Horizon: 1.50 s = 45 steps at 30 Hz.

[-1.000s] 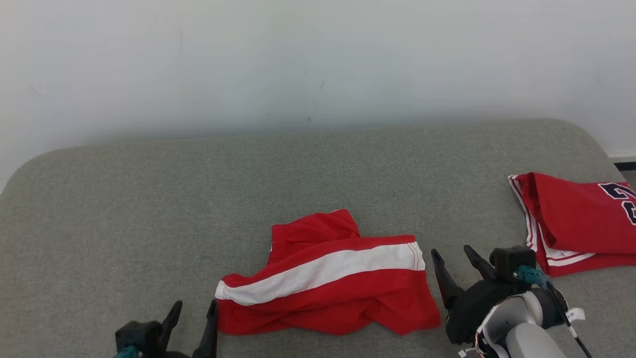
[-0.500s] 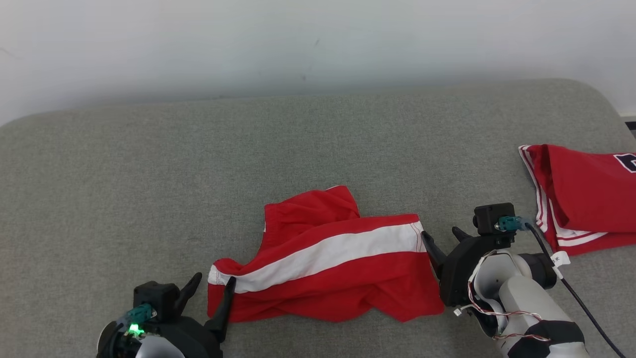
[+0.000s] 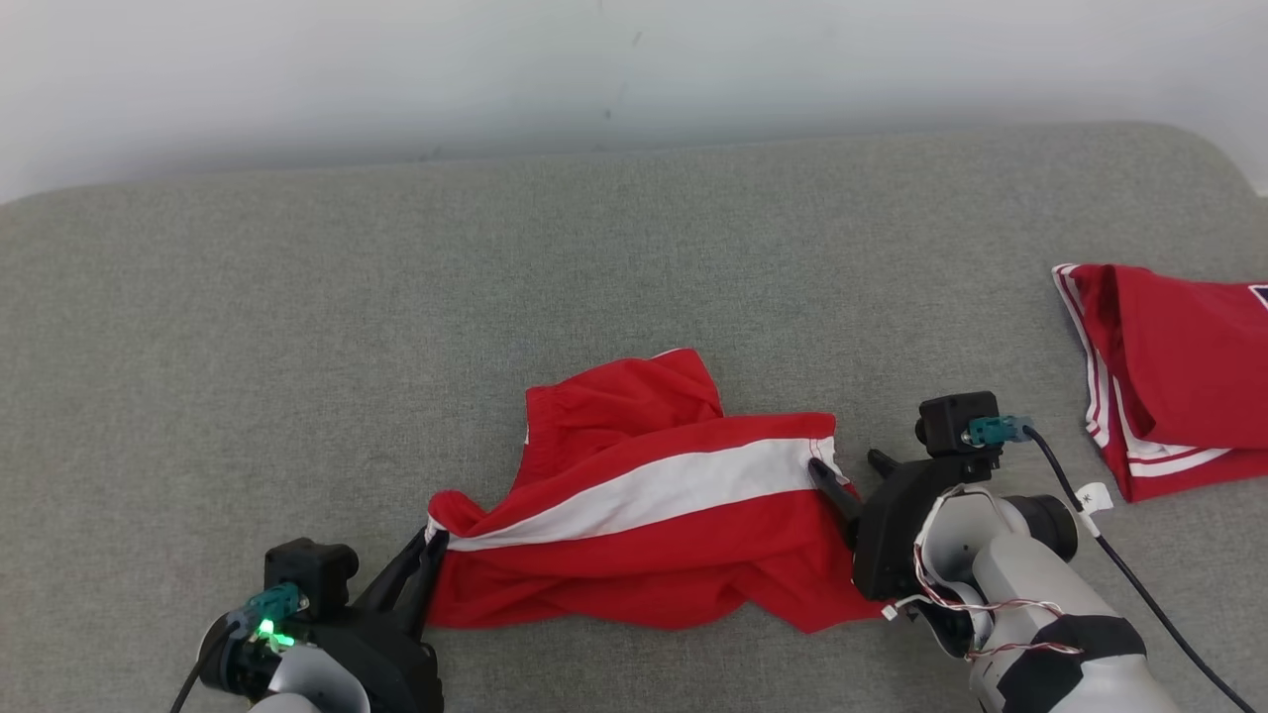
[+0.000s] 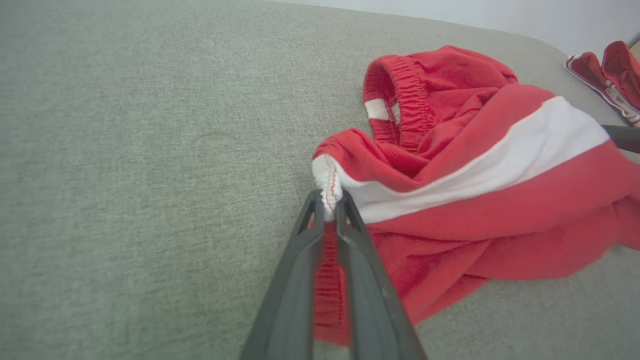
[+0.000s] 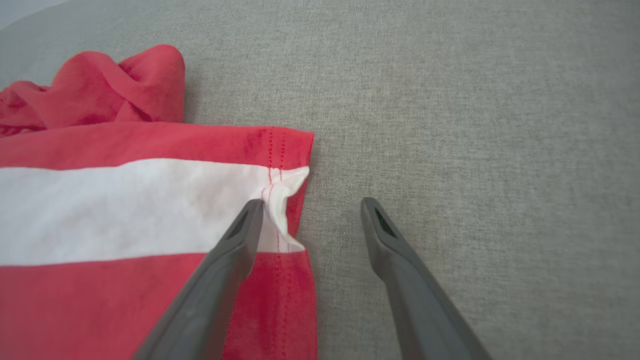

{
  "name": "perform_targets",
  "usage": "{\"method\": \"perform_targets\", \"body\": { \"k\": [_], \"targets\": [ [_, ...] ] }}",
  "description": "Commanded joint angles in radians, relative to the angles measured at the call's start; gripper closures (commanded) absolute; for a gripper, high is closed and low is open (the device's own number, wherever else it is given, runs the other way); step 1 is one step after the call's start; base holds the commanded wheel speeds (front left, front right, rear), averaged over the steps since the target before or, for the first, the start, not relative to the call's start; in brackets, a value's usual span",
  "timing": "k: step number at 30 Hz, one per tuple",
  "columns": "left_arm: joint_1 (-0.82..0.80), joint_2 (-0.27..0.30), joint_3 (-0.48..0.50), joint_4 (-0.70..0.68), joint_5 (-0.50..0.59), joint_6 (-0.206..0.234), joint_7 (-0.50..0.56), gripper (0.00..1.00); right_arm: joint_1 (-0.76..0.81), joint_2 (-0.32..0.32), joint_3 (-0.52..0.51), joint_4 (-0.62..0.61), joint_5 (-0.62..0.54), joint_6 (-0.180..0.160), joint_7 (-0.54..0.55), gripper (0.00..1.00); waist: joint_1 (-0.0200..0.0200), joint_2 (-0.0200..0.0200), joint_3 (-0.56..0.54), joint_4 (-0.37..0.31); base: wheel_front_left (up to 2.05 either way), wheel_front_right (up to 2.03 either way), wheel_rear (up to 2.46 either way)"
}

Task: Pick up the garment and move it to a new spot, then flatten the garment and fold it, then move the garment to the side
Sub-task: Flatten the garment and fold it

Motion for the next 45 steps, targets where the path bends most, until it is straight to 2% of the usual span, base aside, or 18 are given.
{"method": "perform_targets", "body": {
  "k": [1,10,21,34,35,37,38,40,41,42,43,45],
  "targets": [
    [-0.018,0.005,-0.006,0.010,-0.008,0.002,-0.010,1.00,-0.012,-0.005,0.015,0.000,0.017,-0.003,-0.005,0.00,-0.0001,-0.0001,0.010,0.002,0.00,0.00,0.00],
    [-0.055,0.018,-0.033,0.056,-0.040,0.002,-0.054,1.00,-0.028,0.005,0.117,-0.026,0.086,-0.003,-0.026,0.00,-0.0001,-0.0001,0.025,-0.005,0.00,0.00,0.00],
    [-0.071,0.030,-0.051,0.094,-0.064,0.002,-0.086,1.00,0.008,0.012,0.178,-0.080,0.168,-0.003,-0.011,0.00,-0.0001,-0.0001,0.018,-0.021,0.00,0.00,0.00],
    [-0.077,0.035,-0.073,0.115,-0.087,0.002,-0.101,1.00,0.038,0.011,0.176,-0.093,0.178,-0.003,0.005,0.00,-0.0001,-0.0001,0.015,-0.018,0.00,0.00,0.00],
    [-0.078,0.035,-0.074,0.116,-0.088,0.002,-0.100,1.00,0.033,0.009,0.178,-0.095,0.170,-0.003,0.000,0.07,-0.0001,-0.0001,0.015,-0.018,0.00,0.00,0.00],
    [-0.081,0.037,-0.077,0.118,-0.090,0.002,-0.102,1.00,0.021,0.010,0.177,-0.098,0.163,-0.003,-0.006,0.35,-0.0001,-0.0001,0.015,-0.018,0.00,0.00,0.00],
    [-0.082,0.037,-0.079,0.119,-0.089,0.002,-0.104,1.00,0.016,0.012,0.175,-0.096,0.163,-0.003,-0.008,0.52,-0.0001,-0.0001,0.015,-0.018,0.00,0.00,0.00],
    [-0.083,0.036,-0.083,0.122,-0.093,0.002,-0.103,1.00,0.011,0.017,0.177,-0.091,0.166,-0.003,0.006,0.56,-0.0001,-0.0001,0.013,-0.017,0.00,0.00,0.00],
    [-0.082,0.036,-0.085,0.124,-0.096,0.002,-0.104,1.00,0.007,0.019,0.176,-0.089,0.167,-0.003,0.005,0.69,-0.0001,-0.0001,0.011,-0.016,0.00,0.00,0.00],
    [-0.082,0.035,-0.087,0.125,-0.098,0.002,-0.105,1.00,0.002,0.018,0.173,-0.088,0.163,-0.003,-0.003,0.89,-0.0001,-0.0001,0.009,-0.016,0.00,0.00,0.00],
    [-0.082,0.036,-0.088,0.126,-0.097,0.002,-0.105,1.00,-0.001,0.016,0.169,-0.086,0.157,-0.003,-0.011,1.00,-0.0001,-0.0001,0.007,-0.016,0.00,0.00,0.00],
    [-0.082,0.037,-0.088,0.128,-0.097,0.002,-0.108,1.00,-0.005,0.016,0.161,-0.081,0.149,-0.003,-0.027,1.00,-0.0001,-0.0001,0.002,-0.016,0.00,0.00,0.00]
  ]
}}
